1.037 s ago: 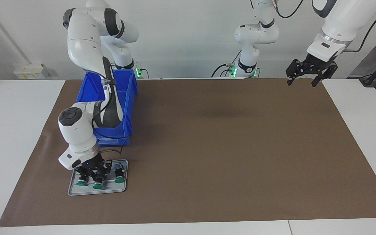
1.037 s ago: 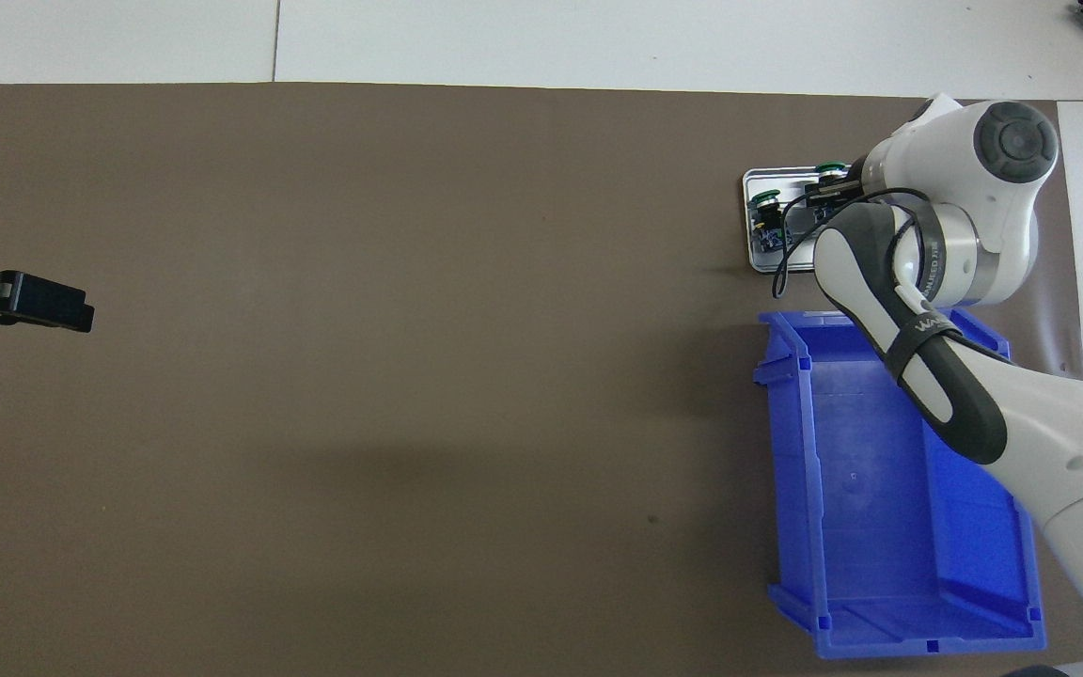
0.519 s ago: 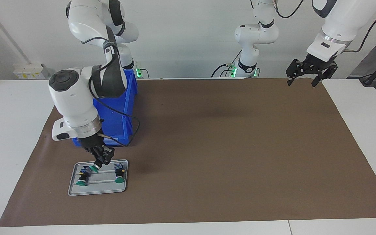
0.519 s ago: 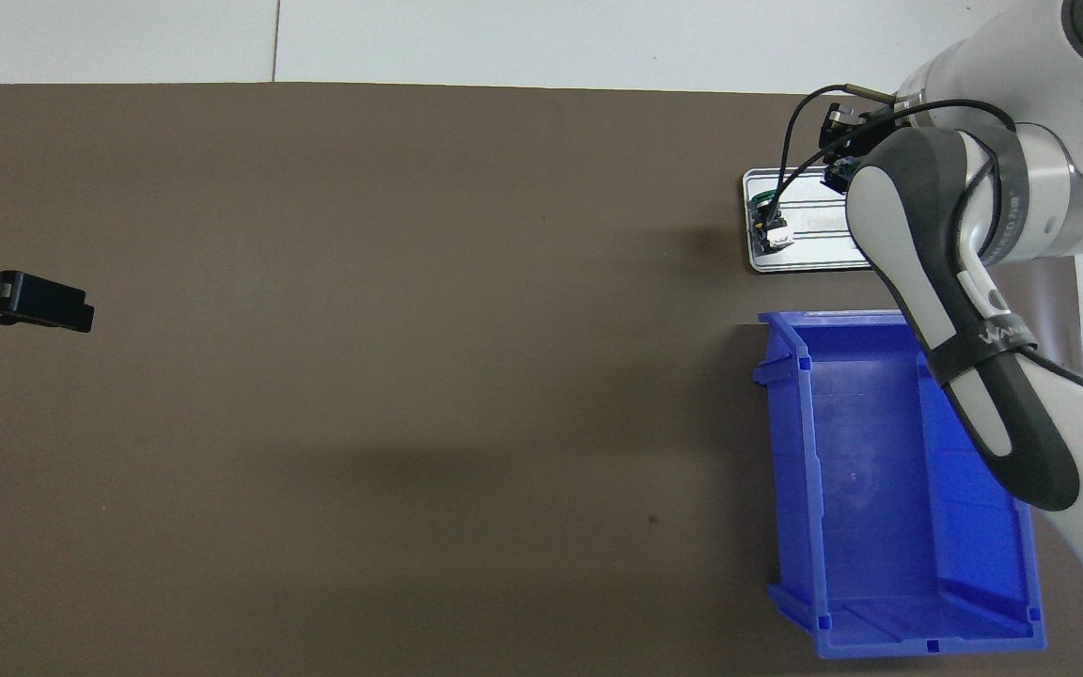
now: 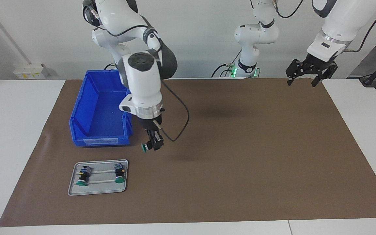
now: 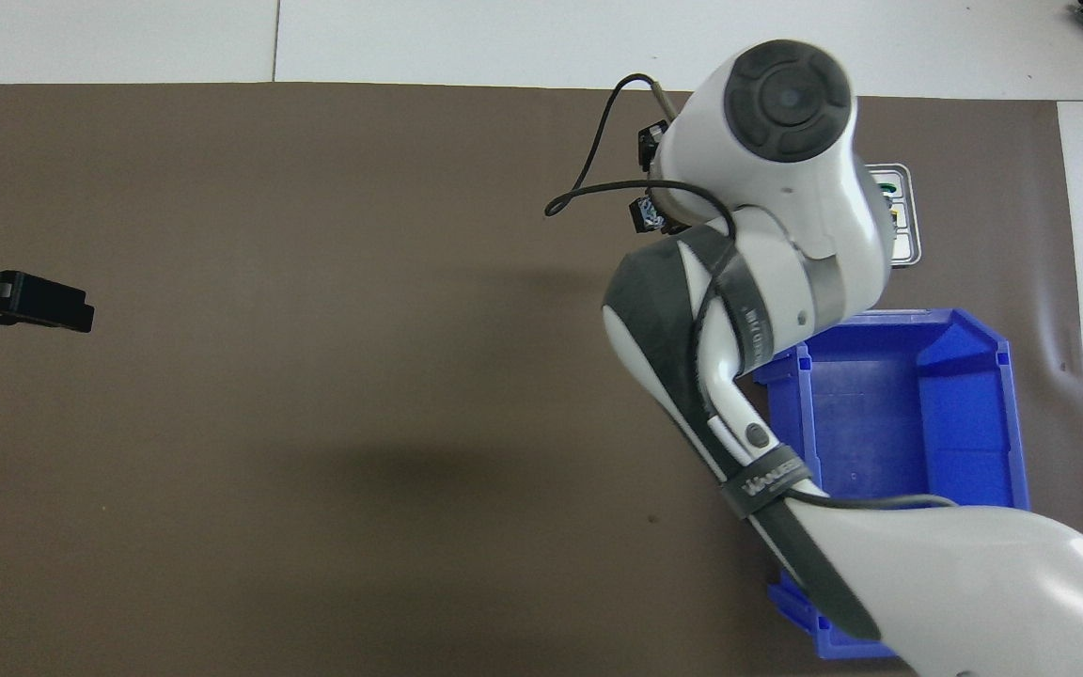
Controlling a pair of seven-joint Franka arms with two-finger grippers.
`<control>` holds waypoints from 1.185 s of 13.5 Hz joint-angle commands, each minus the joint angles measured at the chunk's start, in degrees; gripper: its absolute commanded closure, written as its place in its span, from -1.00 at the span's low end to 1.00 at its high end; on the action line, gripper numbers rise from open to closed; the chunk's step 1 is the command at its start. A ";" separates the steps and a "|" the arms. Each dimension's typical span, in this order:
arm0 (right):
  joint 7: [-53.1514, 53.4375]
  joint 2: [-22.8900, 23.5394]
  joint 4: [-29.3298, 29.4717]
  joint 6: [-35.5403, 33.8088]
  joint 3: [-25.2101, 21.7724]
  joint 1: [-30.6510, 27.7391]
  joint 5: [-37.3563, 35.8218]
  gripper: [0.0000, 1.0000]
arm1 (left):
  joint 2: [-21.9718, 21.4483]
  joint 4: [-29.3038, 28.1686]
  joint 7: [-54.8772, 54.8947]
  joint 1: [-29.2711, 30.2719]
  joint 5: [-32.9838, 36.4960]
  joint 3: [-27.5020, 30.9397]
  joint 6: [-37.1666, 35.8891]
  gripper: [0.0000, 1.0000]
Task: Place and press button with both arms
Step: 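Lift the green button and carry it toward the table center, then lower the green button onto the table and open the right gripper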
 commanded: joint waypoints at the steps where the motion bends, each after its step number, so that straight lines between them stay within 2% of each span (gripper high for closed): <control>1: 15.02 -0.76 -3.31 0.38 -0.12 5.04 -1.90 1.00 | -1.44 -1.89 0.34 0.58 0.89 -0.34 0.99 -1.00; 3: 22.69 -0.14 -4.46 0.21 -0.12 9.60 -2.25 1.00 | -1.53 -1.89 0.34 0.58 0.89 -0.34 0.99 -1.00; 5: 30.41 3.71 -4.20 0.91 -0.12 14.18 -5.83 1.00 | -1.44 -1.89 0.34 0.58 0.89 -0.34 0.99 -1.00; 8: 37.04 7.76 -4.38 6.52 -0.03 17.27 -7.87 1.00 | -1.53 -1.89 0.34 0.58 0.89 -0.34 0.99 -1.00; 15: 39.85 7.07 -11.14 12.34 0.15 19.30 -7.70 1.00 | -1.53 -1.89 0.34 0.58 0.89 -0.34 0.99 -1.00; 16: 40.21 6.98 -11.84 13.47 0.15 19.30 -7.61 0.85 | -1.53 -1.89 0.34 0.58 0.89 -0.34 0.99 -1.00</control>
